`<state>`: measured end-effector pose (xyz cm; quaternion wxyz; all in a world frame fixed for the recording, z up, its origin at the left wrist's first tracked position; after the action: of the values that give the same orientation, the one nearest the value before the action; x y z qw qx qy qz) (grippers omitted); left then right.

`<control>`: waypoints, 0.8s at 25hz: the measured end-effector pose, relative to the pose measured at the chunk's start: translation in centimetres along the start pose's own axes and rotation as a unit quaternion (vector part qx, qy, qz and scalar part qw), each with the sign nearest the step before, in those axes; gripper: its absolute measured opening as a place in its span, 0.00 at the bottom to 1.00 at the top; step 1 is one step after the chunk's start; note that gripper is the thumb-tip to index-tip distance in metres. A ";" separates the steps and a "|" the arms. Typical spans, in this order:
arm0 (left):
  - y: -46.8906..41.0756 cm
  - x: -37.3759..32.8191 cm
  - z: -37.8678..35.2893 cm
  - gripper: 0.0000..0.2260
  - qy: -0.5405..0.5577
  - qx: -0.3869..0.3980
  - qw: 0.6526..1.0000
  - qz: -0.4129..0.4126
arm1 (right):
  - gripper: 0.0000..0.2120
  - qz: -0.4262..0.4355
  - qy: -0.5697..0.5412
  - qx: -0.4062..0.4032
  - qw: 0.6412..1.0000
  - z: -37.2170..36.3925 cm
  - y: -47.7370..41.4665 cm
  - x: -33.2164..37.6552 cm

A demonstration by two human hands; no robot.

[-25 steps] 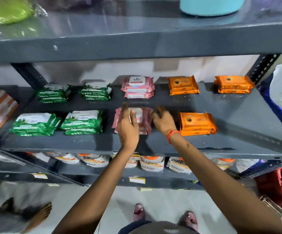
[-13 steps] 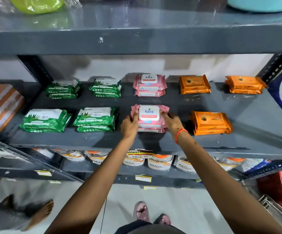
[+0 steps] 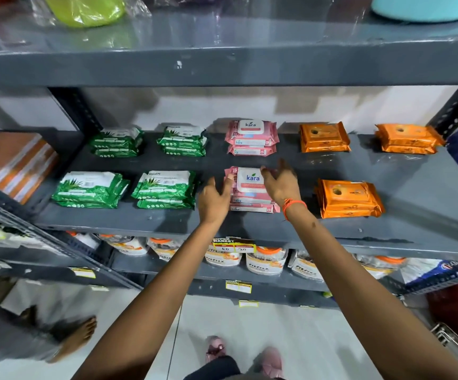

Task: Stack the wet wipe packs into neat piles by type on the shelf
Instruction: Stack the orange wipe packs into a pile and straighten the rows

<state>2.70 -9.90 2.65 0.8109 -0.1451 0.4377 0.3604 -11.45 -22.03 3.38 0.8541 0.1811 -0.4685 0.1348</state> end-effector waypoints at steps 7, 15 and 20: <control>-0.9 1.8 8.3 0.22 -0.052 -0.100 0.990 -0.080 | 0.23 0.141 0.072 0.004 0.987 -7.3 2.8 8.2; -5.7 12.4 14.1 0.32 -0.027 -0.060 0.995 0.070 | 0.23 -0.036 -0.031 0.140 0.989 -18.4 2.3 6.8; -6.9 13.9 13.1 0.30 0.051 0.003 0.993 0.104 | 0.26 -0.103 -0.073 0.114 0.985 -20.3 1.7 4.8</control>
<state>20.48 -1.13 -1.66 0.7460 -0.1142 0.4922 0.4338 5.69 -11.40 -2.26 0.8009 0.3338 -0.4897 0.0856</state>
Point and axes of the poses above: each hand's wrist, its own y-axis away from the middle knuckle, its own z-axis out of the back of the hand, x = y × z, the point moved 9 cm from there along -y, towards the middle knuckle, and after that the axes turned 6 degrees about x, right-handed, at the moved point
